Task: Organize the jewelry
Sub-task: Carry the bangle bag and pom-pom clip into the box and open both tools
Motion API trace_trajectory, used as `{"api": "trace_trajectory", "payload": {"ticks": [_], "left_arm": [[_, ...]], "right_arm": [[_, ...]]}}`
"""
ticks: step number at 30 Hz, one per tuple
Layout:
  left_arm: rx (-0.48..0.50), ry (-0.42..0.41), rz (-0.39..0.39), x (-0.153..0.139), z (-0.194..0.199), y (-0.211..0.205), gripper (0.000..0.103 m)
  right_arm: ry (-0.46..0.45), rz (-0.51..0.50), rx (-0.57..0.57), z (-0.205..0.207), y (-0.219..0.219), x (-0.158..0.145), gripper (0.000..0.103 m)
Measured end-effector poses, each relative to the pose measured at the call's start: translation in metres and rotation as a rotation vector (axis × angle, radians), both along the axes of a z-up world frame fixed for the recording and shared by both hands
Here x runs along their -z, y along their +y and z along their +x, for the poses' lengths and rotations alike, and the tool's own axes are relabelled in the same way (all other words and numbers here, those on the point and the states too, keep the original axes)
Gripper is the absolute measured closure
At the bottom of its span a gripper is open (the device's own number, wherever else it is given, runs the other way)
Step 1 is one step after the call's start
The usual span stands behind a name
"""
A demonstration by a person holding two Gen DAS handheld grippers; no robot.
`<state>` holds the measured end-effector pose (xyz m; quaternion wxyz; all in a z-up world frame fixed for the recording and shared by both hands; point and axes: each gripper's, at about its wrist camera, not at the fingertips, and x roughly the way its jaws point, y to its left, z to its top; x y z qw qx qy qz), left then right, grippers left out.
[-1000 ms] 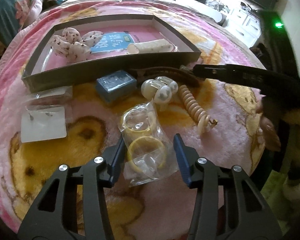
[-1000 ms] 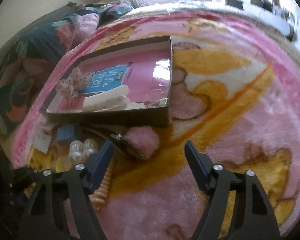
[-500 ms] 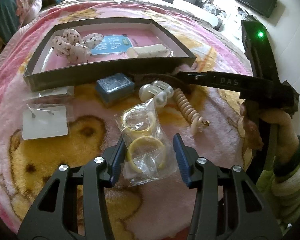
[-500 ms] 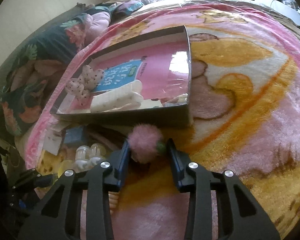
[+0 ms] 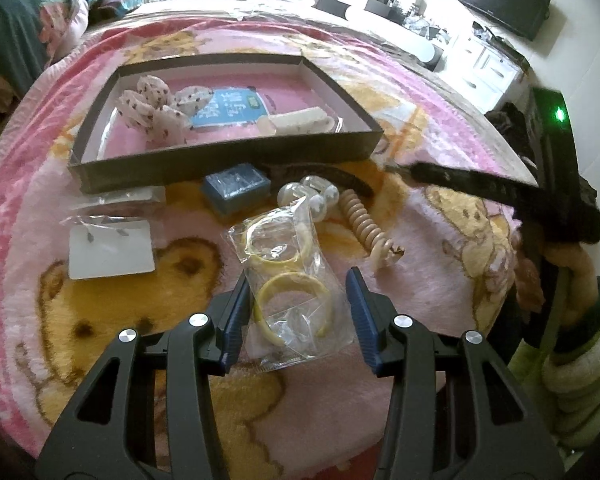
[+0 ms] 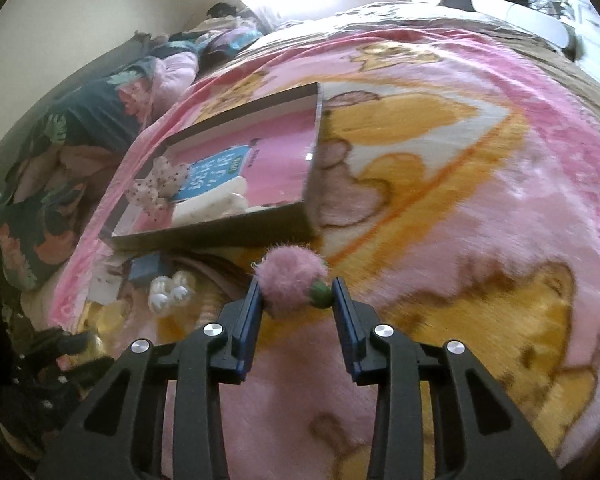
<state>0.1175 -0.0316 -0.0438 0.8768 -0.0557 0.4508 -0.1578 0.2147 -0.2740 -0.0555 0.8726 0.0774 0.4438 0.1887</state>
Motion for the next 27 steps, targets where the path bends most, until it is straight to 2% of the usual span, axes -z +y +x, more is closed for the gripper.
{"api": "trace_trajectory", "payload": {"ticks": [9, 16, 27], "left_arm": [[-0.071, -0.051, -0.006, -0.02, -0.004, 0.026, 0.065], [-0.142, -0.069, -0.014, -0.029, -0.003, 0.05, 0.065], [-0.19, -0.083, -0.014, -0.036, 0.004, 0.07, 0.065]], "right_arm": [[-0.047, 0.045, 0.028, -0.023, -0.02, -0.019, 0.07], [-0.094, 0.027, -0.011, -0.027, -0.002, -0.035, 0.07], [-0.121, 0.013, -0.069, -0.02, 0.03, -0.046, 0.07]]}}
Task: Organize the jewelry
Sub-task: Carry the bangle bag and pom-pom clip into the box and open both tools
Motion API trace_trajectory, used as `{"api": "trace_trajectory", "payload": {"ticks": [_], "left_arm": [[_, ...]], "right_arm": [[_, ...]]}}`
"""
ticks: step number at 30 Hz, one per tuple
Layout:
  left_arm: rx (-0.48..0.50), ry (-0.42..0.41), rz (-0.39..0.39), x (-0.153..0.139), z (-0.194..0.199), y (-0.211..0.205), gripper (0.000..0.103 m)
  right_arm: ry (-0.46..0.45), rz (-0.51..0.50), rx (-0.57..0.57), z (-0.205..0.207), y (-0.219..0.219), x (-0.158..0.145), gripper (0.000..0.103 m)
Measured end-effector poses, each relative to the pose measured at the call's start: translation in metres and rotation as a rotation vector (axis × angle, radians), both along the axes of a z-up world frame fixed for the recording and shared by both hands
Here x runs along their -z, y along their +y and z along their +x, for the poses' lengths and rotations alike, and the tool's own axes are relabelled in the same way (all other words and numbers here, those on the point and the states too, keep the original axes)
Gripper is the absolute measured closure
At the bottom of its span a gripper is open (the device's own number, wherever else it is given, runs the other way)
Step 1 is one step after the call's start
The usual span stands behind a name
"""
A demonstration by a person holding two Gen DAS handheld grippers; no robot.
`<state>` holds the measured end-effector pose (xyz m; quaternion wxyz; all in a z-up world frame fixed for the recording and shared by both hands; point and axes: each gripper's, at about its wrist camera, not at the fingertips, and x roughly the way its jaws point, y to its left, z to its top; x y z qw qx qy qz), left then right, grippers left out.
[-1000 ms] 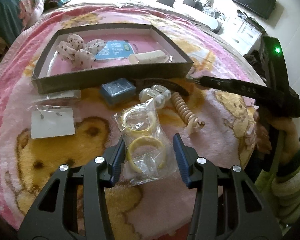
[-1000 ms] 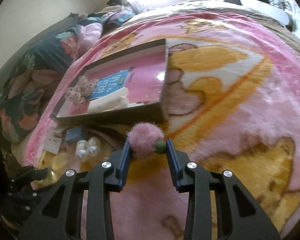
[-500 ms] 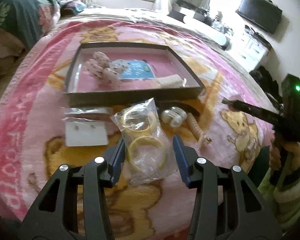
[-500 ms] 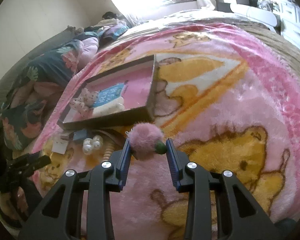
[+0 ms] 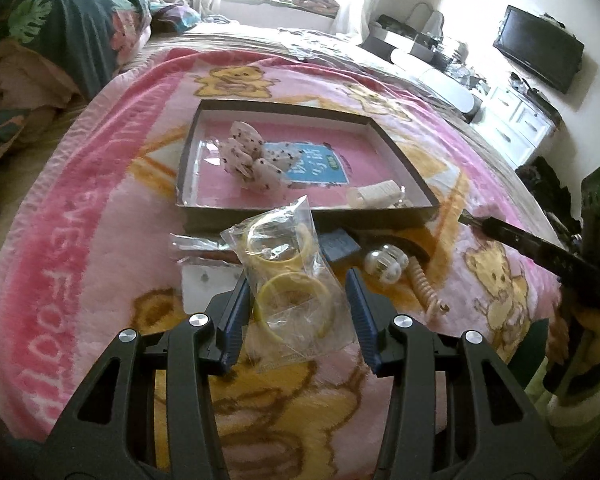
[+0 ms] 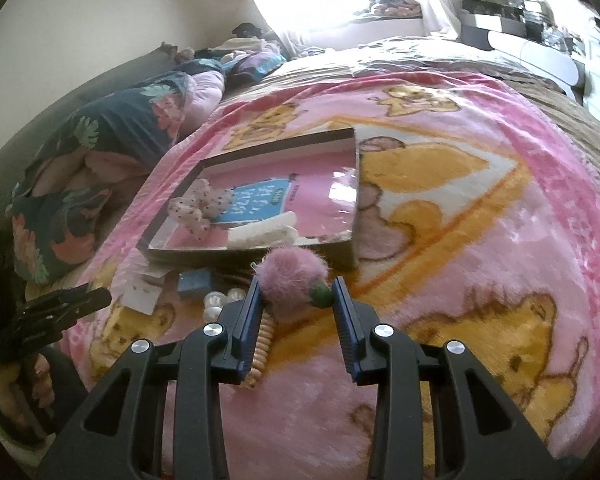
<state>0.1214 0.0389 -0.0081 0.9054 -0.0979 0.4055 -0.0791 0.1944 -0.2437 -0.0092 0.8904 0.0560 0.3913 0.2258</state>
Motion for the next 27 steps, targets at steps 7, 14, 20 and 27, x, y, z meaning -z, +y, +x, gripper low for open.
{"api": "trace_trajectory", "payload": {"ticks": [7, 14, 20, 27], "left_arm": [[-0.039, -0.025, 0.002, -0.012, 0.01, 0.017, 0.065], [-0.063, -0.052, 0.017, -0.026, 0.025, 0.029, 0.065], [-0.06, -0.051, 0.028, -0.028, 0.044, 0.03, 0.065], [-0.046, -0.036, 0.032, -0.024, 0.068, 0.026, 0.065]], "right_arm": [[-0.027, -0.002, -0.048, 0.006, 0.024, -0.01, 0.07], [-0.043, -0.001, -0.081, 0.015, 0.042, -0.018, 0.07], [-0.063, -0.008, -0.091, 0.026, 0.051, -0.025, 0.07], [-0.079, -0.008, -0.086, 0.043, 0.054, -0.033, 0.07]]}}
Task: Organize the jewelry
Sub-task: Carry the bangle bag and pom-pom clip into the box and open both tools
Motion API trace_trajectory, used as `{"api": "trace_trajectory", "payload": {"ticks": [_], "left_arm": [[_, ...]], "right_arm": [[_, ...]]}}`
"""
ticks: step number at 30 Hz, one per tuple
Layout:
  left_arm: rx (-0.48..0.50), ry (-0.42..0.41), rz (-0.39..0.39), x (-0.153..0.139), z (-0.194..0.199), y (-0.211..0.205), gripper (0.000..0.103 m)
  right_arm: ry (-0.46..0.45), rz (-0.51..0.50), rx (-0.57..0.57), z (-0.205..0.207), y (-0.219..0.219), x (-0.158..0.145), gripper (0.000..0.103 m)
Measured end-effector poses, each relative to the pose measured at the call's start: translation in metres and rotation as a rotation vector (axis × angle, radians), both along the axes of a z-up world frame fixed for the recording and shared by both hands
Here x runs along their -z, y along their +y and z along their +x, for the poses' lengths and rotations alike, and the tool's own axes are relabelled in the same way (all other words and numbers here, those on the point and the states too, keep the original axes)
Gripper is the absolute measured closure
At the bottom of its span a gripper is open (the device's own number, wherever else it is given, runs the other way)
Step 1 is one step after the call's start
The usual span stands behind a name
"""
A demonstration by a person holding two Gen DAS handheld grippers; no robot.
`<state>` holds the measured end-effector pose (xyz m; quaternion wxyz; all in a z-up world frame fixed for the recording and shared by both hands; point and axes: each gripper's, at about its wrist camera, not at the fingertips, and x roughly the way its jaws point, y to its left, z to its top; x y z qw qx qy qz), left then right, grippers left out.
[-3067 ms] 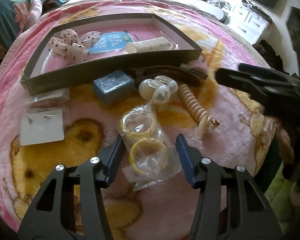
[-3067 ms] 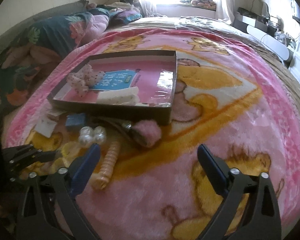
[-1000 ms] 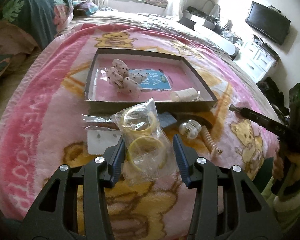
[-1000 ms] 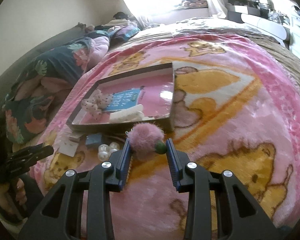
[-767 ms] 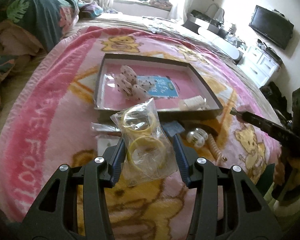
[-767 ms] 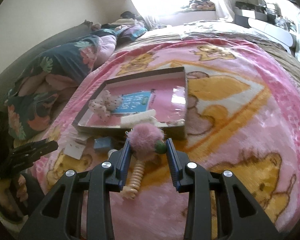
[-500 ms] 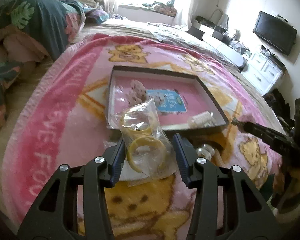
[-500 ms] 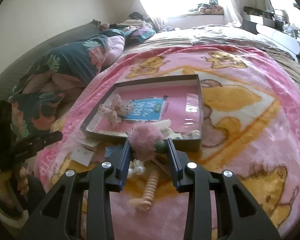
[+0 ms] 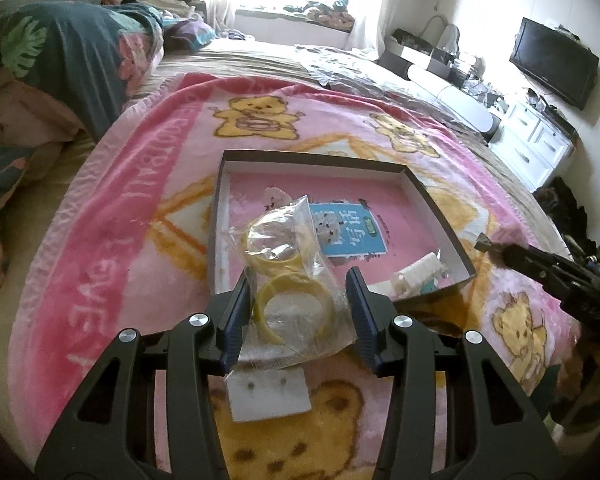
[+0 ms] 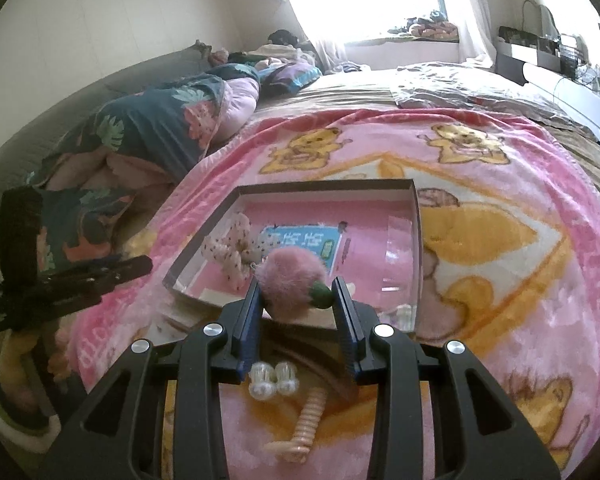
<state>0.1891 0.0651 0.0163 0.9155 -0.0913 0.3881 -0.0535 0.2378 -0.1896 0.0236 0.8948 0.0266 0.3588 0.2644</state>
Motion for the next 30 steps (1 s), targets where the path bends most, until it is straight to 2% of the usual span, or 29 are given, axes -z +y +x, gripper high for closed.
{"api": "trace_trajectory", "payload": {"ticks": [14, 30], "left_arm": [[0.092, 0.039, 0.032, 0.011, 0.051, -0.033, 0.065], [0.161, 0.105, 0.057, 0.043, 0.073, -0.051, 0.064]], "right_arm": [[0.001, -0.024, 0.062, 0.038, -0.012, -0.001, 0.07], [0.084, -0.075, 0.096, 0.093, -0.003, 0.032, 0.07]]}}
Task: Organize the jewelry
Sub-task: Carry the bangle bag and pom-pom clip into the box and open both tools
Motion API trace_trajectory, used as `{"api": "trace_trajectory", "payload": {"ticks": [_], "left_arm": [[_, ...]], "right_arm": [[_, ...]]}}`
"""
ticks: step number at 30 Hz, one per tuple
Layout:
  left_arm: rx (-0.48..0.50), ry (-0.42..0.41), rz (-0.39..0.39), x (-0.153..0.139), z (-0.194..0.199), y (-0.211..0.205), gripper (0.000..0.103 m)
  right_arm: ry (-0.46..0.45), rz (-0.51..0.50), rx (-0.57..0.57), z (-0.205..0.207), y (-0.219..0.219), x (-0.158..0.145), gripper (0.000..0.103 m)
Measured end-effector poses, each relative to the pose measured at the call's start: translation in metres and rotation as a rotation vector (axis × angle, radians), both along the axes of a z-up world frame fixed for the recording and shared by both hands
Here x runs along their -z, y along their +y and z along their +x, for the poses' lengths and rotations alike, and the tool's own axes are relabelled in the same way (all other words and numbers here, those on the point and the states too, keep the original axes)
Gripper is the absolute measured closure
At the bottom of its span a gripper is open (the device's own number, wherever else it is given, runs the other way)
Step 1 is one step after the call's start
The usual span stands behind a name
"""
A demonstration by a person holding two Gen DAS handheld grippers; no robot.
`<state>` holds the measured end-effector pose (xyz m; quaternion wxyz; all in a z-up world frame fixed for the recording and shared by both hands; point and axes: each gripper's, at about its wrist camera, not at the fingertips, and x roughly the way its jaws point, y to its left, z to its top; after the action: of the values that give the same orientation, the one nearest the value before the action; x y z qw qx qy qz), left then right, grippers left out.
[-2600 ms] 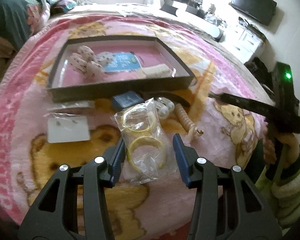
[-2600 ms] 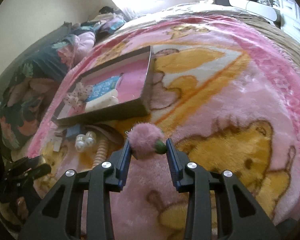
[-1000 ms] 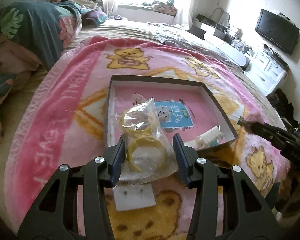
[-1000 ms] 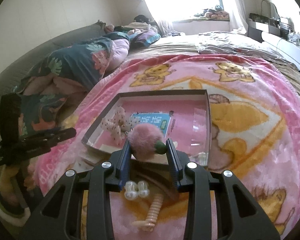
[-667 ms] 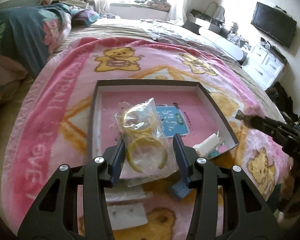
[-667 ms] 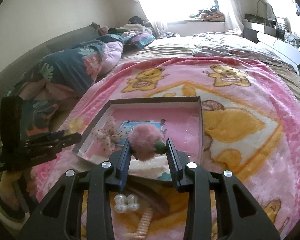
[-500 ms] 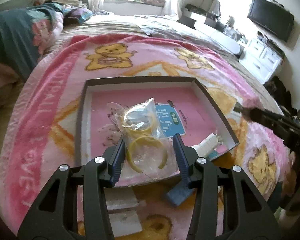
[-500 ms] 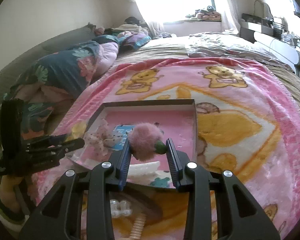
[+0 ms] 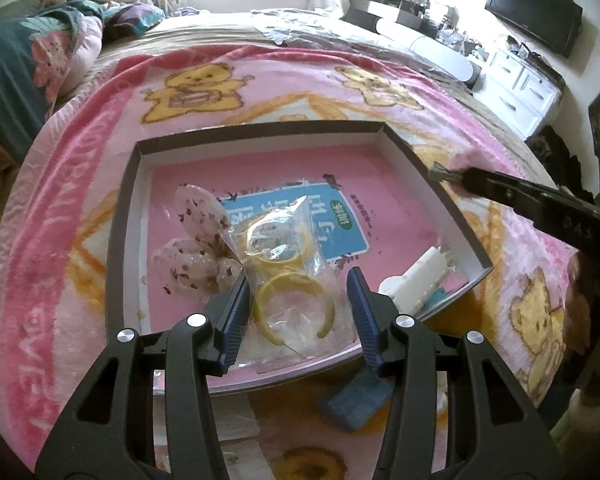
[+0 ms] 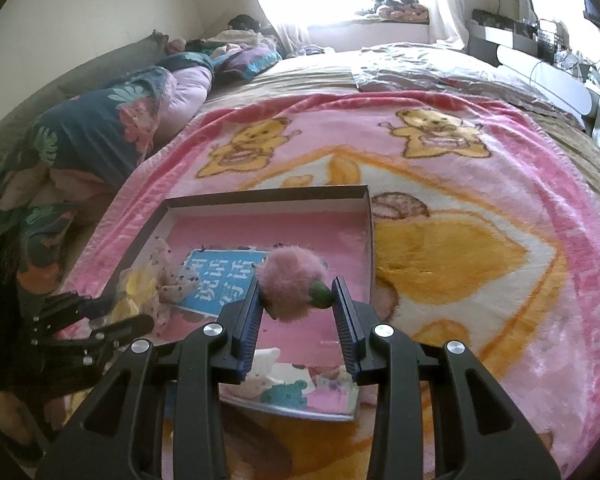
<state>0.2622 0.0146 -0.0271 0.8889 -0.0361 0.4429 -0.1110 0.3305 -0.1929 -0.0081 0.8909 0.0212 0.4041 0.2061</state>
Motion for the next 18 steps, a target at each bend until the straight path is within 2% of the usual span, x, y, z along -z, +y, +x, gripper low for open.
{"api": "trace_trajectory", "payload": {"ticks": [9, 12, 18], "left_arm": [[-0.015, 0.019, 0.01, 0.006, 0.003, 0.006, 0.061], [-0.024, 0.015, 0.009, 0.004, 0.001, 0.01, 0.053], [-0.053, 0.01, -0.014, 0.0, -0.003, 0.023, 0.05]], "right_arm": [[0.066, -0.028, -0.034, 0.014, 0.023, 0.022, 0.07], [0.083, -0.029, -0.033, 0.014, 0.027, 0.028, 0.069], [0.1, -0.03, -0.038, 0.012, 0.033, 0.033, 0.069]]}}
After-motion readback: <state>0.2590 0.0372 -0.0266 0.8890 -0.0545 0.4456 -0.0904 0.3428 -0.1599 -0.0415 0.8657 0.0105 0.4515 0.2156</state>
